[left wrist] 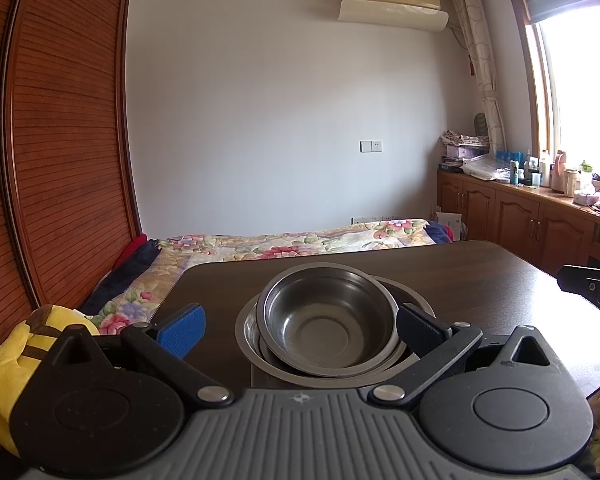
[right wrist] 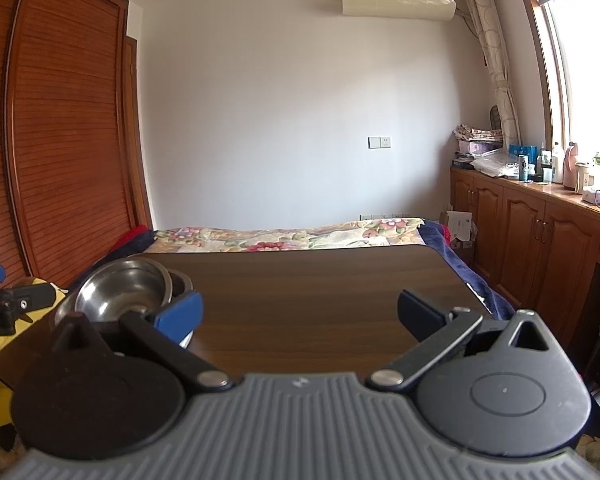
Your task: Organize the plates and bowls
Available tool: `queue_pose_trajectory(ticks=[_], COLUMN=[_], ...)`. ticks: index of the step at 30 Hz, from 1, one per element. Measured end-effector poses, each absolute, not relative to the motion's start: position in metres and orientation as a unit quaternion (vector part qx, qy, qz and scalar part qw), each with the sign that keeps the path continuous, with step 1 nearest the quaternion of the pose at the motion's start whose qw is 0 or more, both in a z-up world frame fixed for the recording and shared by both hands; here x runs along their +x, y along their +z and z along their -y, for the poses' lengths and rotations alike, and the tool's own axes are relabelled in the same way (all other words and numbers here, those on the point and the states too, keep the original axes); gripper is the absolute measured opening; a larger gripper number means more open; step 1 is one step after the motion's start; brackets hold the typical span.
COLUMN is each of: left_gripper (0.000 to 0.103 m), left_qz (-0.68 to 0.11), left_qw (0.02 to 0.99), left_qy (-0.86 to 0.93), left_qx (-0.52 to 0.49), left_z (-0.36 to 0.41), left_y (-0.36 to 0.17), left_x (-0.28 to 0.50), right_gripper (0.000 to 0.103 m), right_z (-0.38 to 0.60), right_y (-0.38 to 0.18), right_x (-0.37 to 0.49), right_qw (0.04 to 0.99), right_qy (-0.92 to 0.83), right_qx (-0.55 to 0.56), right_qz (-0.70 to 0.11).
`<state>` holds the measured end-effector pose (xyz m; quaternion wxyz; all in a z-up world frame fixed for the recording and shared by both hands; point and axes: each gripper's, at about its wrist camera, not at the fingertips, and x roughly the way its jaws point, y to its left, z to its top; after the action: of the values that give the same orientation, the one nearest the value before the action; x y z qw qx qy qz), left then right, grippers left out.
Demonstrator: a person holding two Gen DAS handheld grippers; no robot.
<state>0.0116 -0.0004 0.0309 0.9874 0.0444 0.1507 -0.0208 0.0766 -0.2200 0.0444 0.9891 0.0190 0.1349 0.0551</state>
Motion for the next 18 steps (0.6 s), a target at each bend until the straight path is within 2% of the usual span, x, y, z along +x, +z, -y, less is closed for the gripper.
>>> queue_pose_trajectory(ticks=[18], left_gripper=[0.103], left_qz=[-0.151], left_qw=[0.987], left_qy=[-0.021], left_qx=[0.045], left_z=[0.0002], left_y=[0.0309], left_x=[0.0113], right_gripper=[0.103], right_z=[0.2216], right_y=[0.0430], right_x=[0.0786], right_qw=[0.989], right_qy=[0.055], right_qx=[0.019], right_qz=[-0.139])
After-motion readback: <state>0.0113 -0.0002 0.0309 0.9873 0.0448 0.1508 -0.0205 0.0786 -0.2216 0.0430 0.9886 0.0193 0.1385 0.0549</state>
